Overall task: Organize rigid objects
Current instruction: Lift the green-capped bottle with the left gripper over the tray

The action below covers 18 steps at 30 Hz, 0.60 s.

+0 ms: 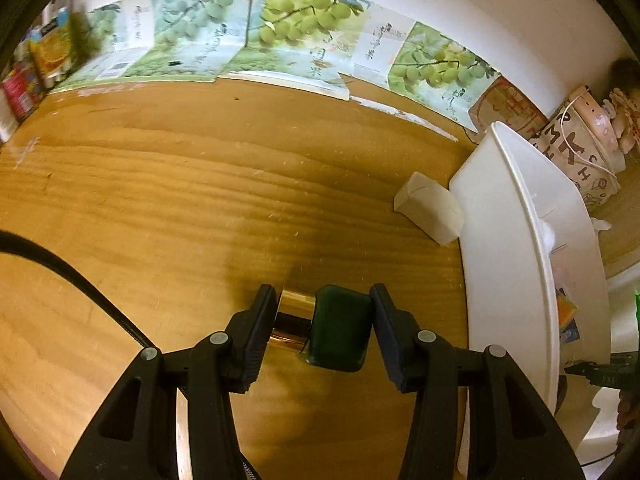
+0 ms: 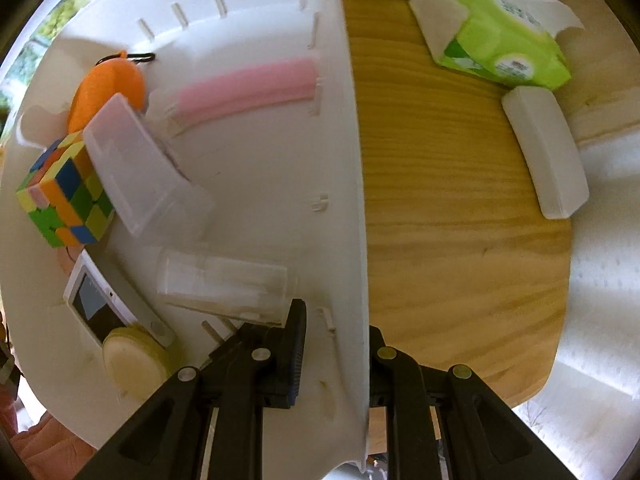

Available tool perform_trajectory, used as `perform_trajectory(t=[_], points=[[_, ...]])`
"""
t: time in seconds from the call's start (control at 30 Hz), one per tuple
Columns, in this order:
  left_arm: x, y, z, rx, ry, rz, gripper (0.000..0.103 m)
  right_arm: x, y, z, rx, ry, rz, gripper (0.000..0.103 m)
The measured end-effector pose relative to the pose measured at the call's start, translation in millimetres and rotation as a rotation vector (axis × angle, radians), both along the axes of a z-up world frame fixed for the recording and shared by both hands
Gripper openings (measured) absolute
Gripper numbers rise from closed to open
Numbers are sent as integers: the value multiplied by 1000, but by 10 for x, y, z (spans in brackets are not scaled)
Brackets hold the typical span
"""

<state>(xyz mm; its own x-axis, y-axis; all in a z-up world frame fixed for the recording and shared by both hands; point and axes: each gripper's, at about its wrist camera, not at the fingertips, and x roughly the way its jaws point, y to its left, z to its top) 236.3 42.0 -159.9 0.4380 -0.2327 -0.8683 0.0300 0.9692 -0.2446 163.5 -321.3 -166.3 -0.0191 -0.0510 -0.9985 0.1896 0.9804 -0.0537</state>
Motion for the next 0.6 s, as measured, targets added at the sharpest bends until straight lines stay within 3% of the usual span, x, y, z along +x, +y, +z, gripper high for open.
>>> perform_trajectory(t=[0.6], points=[[-599, -185, 399, -2, -92, 118, 52, -44, 129, 57, 41, -8, 216, 15]])
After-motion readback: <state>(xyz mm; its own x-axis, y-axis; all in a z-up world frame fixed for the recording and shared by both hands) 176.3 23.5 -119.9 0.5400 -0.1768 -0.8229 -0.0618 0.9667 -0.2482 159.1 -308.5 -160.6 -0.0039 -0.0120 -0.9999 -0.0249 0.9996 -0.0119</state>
